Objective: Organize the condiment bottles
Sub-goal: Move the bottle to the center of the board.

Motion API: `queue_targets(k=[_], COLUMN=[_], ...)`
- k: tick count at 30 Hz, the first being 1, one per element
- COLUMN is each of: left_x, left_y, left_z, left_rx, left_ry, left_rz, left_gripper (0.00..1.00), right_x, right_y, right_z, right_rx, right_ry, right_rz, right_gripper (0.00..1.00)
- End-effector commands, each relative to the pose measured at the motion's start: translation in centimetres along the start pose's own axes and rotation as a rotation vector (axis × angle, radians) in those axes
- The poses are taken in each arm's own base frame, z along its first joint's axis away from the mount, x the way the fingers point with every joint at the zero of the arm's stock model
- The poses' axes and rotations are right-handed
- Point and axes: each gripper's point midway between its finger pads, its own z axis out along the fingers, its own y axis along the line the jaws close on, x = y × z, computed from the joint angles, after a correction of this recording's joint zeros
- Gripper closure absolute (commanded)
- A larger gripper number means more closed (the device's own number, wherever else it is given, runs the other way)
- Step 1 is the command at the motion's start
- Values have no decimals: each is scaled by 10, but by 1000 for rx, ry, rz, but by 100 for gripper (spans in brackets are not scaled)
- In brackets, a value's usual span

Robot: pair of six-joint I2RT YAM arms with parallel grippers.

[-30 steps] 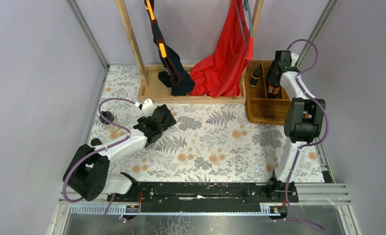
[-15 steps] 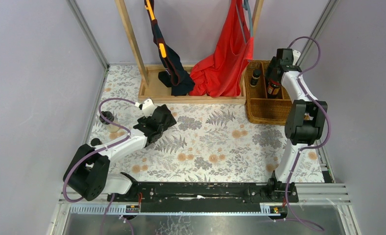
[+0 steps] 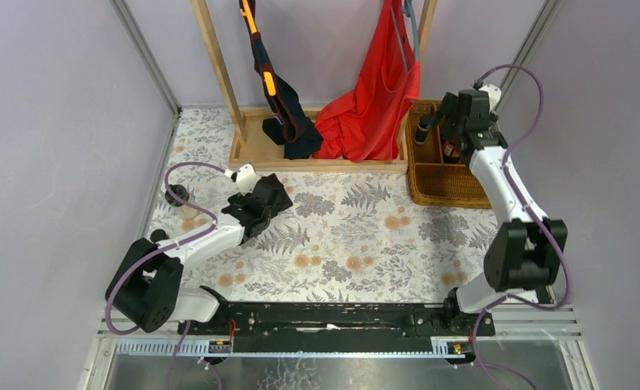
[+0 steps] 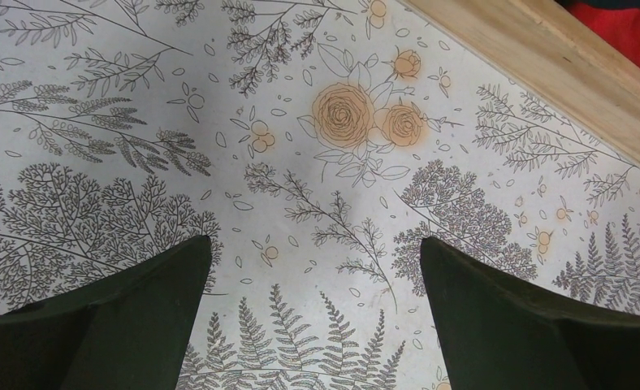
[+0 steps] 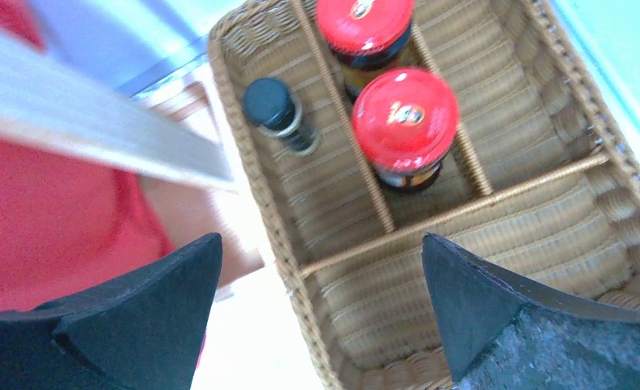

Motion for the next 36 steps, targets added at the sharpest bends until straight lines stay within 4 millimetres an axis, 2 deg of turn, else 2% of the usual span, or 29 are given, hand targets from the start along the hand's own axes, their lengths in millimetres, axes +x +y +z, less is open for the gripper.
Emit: queue_targets(k=[1, 7, 16, 21, 26, 30, 36], left_x=[-26, -32, -44, -58, -73, -94, -117], left_y=[-9, 2, 5, 9, 18, 26, 30], left_z=[-6, -6, -12, -22, -34, -52, -78], left_rx=[24, -22, -61, -109, -183, -238, -214], left_ry=[-83, -116, -152, -181, -206, -251, -298], left_rz=[-24, -21, -45, -62, -57, -75, -99], left_gripper=[0, 0, 0, 0, 0, 0, 0], right_x=[2, 30, 39, 65, 91, 110, 122], right_y=[24, 33, 34, 37, 42, 48, 59], right_z=[-27, -47, -101, -123, -130, -132, -143], right_rx=[-162, -270, -331, -338, -392, -405, -465], right_ry=[-42, 33, -62, -85, -73, -53, -54], right_rz=[114, 151, 44, -18, -22, -69, -105], right_gripper=[1, 0, 1, 0, 0, 0, 0])
